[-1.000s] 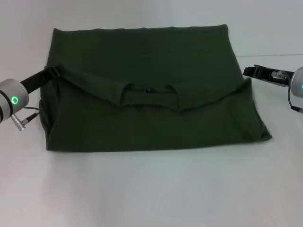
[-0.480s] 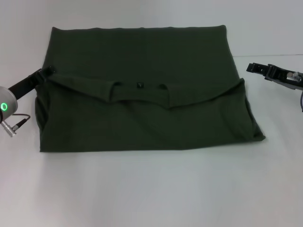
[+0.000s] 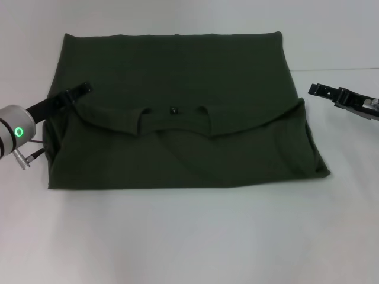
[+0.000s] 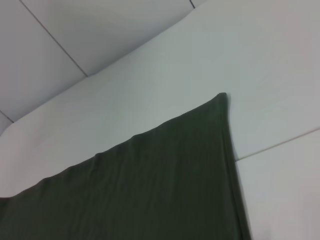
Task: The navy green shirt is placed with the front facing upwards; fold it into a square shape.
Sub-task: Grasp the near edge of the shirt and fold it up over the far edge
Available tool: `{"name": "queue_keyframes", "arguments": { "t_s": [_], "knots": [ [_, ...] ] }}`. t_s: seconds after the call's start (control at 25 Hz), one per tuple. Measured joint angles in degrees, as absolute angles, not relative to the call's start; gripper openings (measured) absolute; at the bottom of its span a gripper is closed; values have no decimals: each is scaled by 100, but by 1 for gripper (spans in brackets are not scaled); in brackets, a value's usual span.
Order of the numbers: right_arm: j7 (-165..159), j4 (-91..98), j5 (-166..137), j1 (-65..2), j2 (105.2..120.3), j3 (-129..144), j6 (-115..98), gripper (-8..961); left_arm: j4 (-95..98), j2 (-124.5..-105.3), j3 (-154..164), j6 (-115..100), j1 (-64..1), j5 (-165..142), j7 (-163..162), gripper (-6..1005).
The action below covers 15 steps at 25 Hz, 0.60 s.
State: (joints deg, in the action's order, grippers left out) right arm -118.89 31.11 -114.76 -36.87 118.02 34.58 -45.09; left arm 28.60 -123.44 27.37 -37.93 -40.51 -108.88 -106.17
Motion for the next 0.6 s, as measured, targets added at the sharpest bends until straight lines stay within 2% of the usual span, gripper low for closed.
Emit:
{"name": "queue_keyframes", "arguments": {
  "t_s": [0.08, 0.6],
  "knots": [
    [-11890, 3102, -11474, -3662, 11802, 3470, -4526, 924, 2887, -12343, 2777, -3803, -4033, -10896, -10619, 860],
    [-11881, 3151, -11462, -3555, 11790, 3436, -4617, 932, 3289, -12237, 2816, -4619, -3445, -11058, -11078, 850]
  ]
}}
